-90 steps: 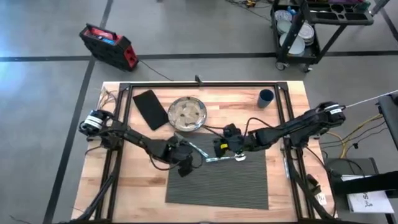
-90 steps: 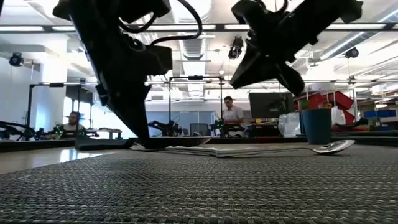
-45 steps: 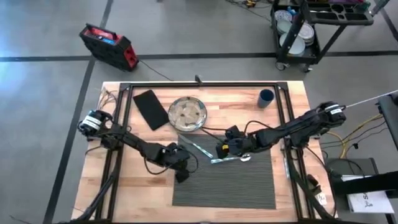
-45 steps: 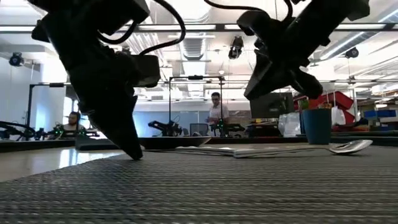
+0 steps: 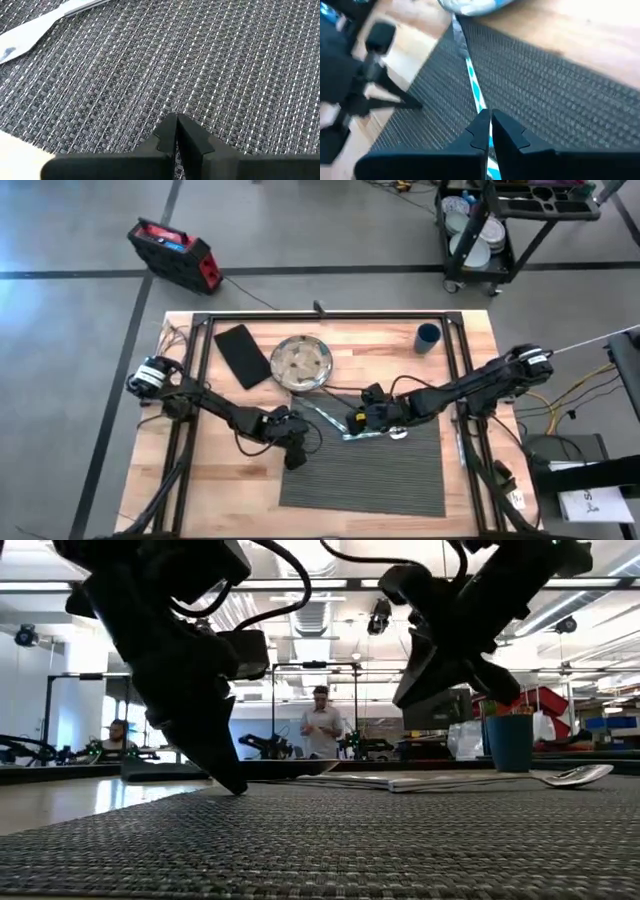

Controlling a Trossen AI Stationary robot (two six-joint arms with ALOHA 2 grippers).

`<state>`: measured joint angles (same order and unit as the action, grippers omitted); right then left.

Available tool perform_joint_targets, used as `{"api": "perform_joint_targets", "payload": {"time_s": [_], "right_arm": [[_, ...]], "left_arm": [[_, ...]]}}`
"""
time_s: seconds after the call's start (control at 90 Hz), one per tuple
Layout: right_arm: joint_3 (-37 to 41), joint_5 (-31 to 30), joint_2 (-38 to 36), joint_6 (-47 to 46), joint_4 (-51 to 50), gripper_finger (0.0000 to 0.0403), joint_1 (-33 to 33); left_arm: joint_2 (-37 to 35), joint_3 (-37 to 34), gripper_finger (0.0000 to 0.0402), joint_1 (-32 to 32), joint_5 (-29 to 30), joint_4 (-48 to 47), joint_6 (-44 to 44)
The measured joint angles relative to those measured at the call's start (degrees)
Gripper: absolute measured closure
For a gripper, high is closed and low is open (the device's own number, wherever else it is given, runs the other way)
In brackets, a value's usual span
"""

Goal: Set table place
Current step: Put the blue spoon on the gray mat

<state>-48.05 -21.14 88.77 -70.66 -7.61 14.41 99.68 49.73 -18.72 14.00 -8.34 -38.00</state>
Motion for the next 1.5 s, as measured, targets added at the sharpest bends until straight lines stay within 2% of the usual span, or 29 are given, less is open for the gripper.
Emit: {"api": "perform_joint_targets", "payload": {"time_s": [0.344, 0.644, 0.856, 0.944, 1.044, 1.122, 1.211, 1.5], "right_arm": [[-1.5, 4.0, 11.6, -6.0, 6.3, 0.0401, 3.8], [-2.7, 6.2, 12.8, -6.5, 6.0, 0.0401, 5.3], [-2.6, 7.8, 12.4, -11.9, 2.7, 0.0401, 10.3], [-2.6, 5.7, 11.2, -15.2, 2.3, 0.0401, 13.5], [-2.6, -2.5, 8.9, -17.6, 0.8, 0.0401, 15.6], [-2.6, -7.3, 7.7, -19.1, -2.0, 0.0402, 14.8], [-2.6, -8.2, 7.2, -18.6, -4.4, 0.0402, 12.3], [-2.5, 1.2, 8.6, -9.2, -4.1, 0.0403, 4.8]], "left_arm": [[-0.1, -0.3, 0.0401, -0.3, -3.3, 0.4, -1.7], [-0.1, -0.4, 0.0402, -0.3, -4.2, 0.5, -1.0], [-0.1, -0.7, 0.0402, -0.3, -4.1, 0.7, -0.3], [-0.1, -0.7, 0.0402, -0.3, -4.1, 0.8, -0.2], [-0.1, -0.8, 0.0402, -0.3, -4.1, 1.0, 0.0], [-0.1, -0.8, 0.0402, -0.3, -4.1, 1.3, 0.3], [-0.1, -0.8, 0.0402, -0.3, -4.1, 1.5, 0.8], [-0.1, -0.8, 0.0402, -0.3, -4.1, 1.7, 1.3]]}}
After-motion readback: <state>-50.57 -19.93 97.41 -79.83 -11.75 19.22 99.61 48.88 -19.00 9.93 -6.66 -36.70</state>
